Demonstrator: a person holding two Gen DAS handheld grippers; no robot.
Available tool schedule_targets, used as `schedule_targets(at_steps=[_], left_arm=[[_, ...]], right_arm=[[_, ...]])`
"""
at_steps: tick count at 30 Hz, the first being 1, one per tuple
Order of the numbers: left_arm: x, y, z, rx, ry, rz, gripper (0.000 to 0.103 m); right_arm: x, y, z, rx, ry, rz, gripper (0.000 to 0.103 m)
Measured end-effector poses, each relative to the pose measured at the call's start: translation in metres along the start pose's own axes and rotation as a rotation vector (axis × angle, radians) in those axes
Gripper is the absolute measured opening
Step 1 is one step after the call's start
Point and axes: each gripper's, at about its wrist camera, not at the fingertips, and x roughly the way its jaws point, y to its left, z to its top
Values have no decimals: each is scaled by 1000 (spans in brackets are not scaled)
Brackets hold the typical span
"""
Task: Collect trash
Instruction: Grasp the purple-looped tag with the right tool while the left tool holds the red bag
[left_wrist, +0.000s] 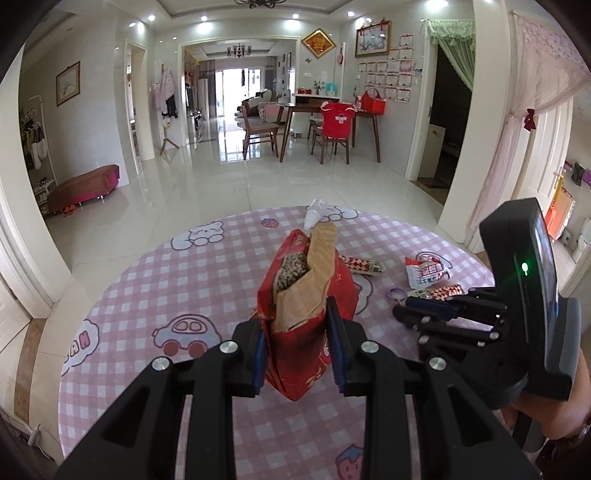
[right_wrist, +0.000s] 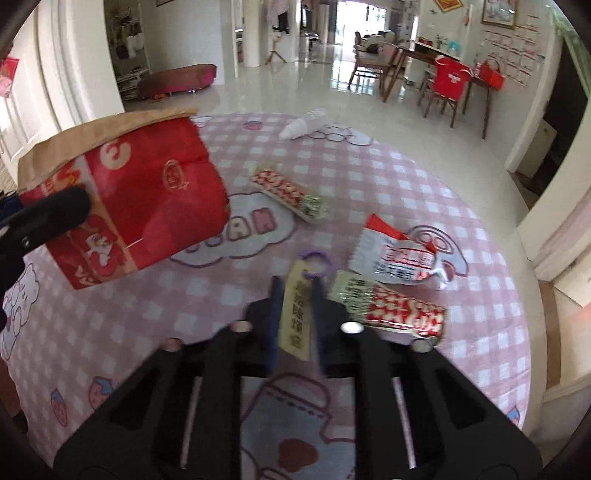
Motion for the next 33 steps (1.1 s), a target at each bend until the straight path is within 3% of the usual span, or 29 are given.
schedule_targets(at_steps=[6, 14, 21, 23, 25, 26, 27, 29, 33], left_arm=[[-7, -12, 2, 8, -9, -18, 27], [-33, -47, -1, 49, -35, -47, 27], [-39, -55, -2, 47, -35, 4, 27], [-38, -51, -2, 43, -31, 14, 27], [-34, -44, -1, 35, -27, 20, 27], [-30, -40, -1, 29, -24, 22, 27], [-27, -36, 0, 26, -22, 22, 27], [-21, -30, 0, 22, -17, 22, 27], [-5, -21, 1, 16, -2, 11, 27]], right_arm=[[-11, -20, -8, 88, -14, 51, 1], [-70, -36, -32, 177, -110, 121, 1], [-77, -21, -34, 133, -122, 106, 3], [-70, -16, -30, 122, -114, 108, 8], [-57, -13, -24, 118, -105, 105, 40], [-52, -13, -21, 118, -111, 95, 48], [-47, -13, -18, 116, -114, 81, 49], [-36, -13, -11, 118, -99, 71, 49], [-10, -10, 1, 90, -65, 51, 34]])
